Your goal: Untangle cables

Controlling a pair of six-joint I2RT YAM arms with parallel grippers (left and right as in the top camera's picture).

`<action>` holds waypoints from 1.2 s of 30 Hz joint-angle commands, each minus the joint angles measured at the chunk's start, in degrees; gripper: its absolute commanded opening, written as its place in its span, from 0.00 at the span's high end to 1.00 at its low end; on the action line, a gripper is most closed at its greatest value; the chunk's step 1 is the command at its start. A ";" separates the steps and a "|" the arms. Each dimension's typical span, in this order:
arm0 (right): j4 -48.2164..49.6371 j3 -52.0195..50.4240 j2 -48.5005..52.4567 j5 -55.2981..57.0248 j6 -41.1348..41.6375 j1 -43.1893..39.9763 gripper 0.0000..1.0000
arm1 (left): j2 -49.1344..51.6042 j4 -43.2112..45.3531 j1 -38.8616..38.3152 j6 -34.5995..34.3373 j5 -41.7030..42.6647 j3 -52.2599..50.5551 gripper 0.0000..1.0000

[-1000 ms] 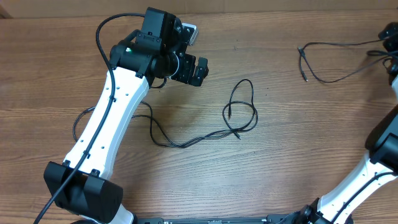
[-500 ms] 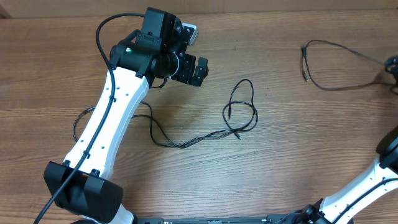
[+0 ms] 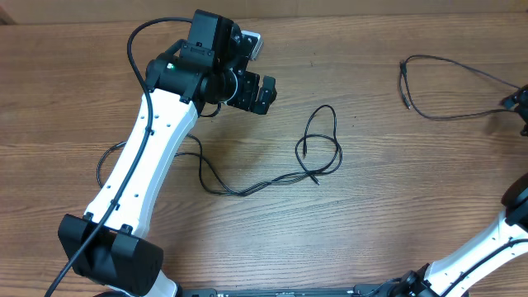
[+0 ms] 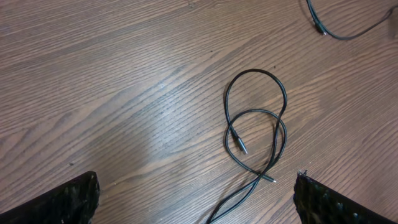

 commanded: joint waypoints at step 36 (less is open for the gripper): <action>-19.80 -4.70 -4.68 12.44 -18.23 21.57 0.00 | 0.33 0.09 -0.28 1.29 -0.11 1.18 0.00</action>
